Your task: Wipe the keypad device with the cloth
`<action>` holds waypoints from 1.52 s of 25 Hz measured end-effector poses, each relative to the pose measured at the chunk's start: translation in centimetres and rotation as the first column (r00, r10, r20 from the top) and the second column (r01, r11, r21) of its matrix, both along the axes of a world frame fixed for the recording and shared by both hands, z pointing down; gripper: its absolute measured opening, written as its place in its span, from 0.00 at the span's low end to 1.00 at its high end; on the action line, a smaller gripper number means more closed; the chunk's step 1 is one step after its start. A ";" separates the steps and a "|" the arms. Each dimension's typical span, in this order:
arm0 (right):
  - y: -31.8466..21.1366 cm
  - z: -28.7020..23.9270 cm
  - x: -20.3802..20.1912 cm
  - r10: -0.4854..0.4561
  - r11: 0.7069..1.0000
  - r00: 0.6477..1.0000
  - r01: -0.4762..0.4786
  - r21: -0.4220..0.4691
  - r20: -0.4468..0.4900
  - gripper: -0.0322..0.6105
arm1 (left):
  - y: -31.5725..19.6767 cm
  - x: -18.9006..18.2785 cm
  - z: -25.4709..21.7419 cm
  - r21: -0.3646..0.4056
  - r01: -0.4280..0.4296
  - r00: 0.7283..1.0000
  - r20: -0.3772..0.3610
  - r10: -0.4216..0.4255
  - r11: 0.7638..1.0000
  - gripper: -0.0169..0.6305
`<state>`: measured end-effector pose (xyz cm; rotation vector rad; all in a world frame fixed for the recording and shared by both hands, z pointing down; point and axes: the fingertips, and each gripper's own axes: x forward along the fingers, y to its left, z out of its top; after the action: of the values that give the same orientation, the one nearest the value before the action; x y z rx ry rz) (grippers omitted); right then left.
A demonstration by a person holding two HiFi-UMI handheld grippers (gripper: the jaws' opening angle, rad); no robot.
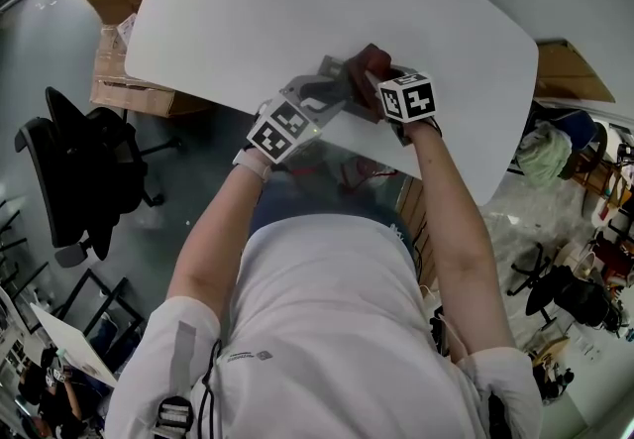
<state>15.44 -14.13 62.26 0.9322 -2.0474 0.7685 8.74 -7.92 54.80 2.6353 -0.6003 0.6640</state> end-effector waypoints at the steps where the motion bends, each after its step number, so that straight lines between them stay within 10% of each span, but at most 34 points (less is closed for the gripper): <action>1: 0.2 -0.2 -0.4 -0.018 1.000 1.000 0.018 0.001 0.004 0.17 | 0.0 0.0 0.0 0.001 0.002 1.000 0.000 -0.002 1.000 0.23; 14: 3.1 -3.3 -3.7 -0.174 0.983 0.980 0.179 -0.040 0.100 0.17 | 0.3 -0.1 0.0 -0.009 0.007 1.000 0.008 -0.007 1.000 0.23; 38: 6.5 -6.3 -2.2 -0.143 0.990 0.986 0.144 -0.007 0.086 0.17 | 0.1 -0.4 0.4 -0.034 0.042 0.999 -0.025 -0.043 0.999 0.23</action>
<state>13.27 -7.67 55.99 0.7463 -2.1545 0.7547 8.30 -7.77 55.17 2.5890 -0.6303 0.6210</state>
